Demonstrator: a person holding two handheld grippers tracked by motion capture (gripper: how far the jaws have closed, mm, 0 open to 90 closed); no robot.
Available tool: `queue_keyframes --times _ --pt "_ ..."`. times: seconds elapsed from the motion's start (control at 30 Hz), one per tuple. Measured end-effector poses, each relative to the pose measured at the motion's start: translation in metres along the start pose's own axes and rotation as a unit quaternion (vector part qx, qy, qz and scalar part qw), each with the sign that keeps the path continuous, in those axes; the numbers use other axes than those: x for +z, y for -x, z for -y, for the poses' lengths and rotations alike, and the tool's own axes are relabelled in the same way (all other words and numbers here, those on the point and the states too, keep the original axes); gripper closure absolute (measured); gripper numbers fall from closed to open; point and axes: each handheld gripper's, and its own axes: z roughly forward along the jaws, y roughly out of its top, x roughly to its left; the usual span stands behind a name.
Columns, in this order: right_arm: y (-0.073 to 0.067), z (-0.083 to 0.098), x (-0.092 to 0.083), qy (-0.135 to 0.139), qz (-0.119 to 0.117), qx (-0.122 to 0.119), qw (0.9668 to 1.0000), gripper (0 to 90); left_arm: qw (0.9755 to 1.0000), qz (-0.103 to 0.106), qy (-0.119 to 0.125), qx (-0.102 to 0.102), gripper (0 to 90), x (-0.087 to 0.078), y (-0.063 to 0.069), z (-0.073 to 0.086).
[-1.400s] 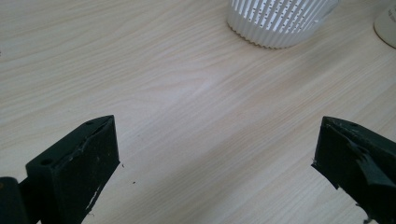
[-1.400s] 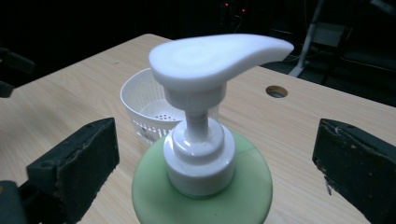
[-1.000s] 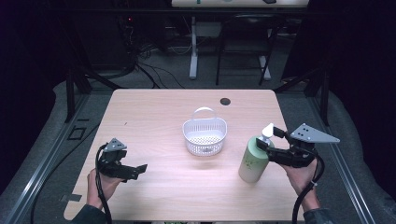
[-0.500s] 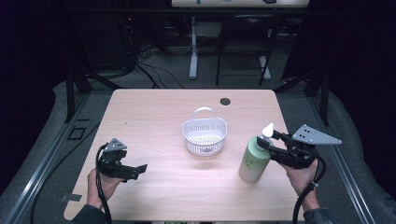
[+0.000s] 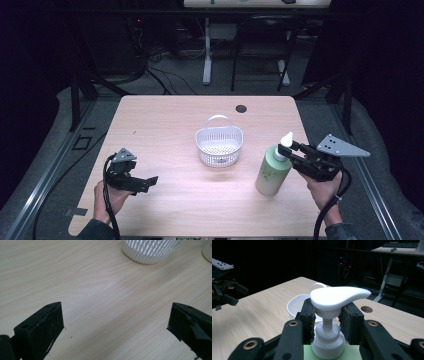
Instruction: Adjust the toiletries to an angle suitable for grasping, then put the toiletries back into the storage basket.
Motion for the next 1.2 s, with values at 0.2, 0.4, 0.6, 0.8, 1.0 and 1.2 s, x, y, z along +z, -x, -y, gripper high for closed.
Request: queue_keyframes --times 0.2,0.4,0.6,0.8,1.0,1.2 --pt "0.0005 0.0016 0.0001 0.006 0.002 -0.003 1.0000 67.7 1.0000 -0.001 -0.002 0.001 0.0 0.0004 -0.0003 0.0000" --pt "-0.0004 0.0019 -0.0001 0.007 0.003 -0.007 0.9999 68.2 1.0000 -0.002 -0.003 0.004 0.0 0.0005 -0.0007 -0.0001" --pt "-0.0011 0.0020 -0.0004 0.008 0.007 -0.013 0.9999 68.3 1.0000 -0.002 -0.002 0.002 0.0 0.0003 -0.0003 0.0002" --pt "-0.0022 0.0014 0.0002 0.007 0.005 -0.015 0.9999 68.3 1.0000 -0.002 -0.002 0.003 0.0 0.0007 0.0000 0.0000" --pt "-0.0032 -0.0007 -0.0007 0.007 0.007 -0.015 0.9998 68.2 1.0000 -0.004 0.000 0.004 0.0 -0.0004 -0.0003 0.0000" --pt "-0.0015 -0.0031 -0.0028 0.015 0.007 -0.013 0.9998 68.2 1.0000 -0.005 0.000 0.002 0.0 -0.0003 0.0001 0.0001"
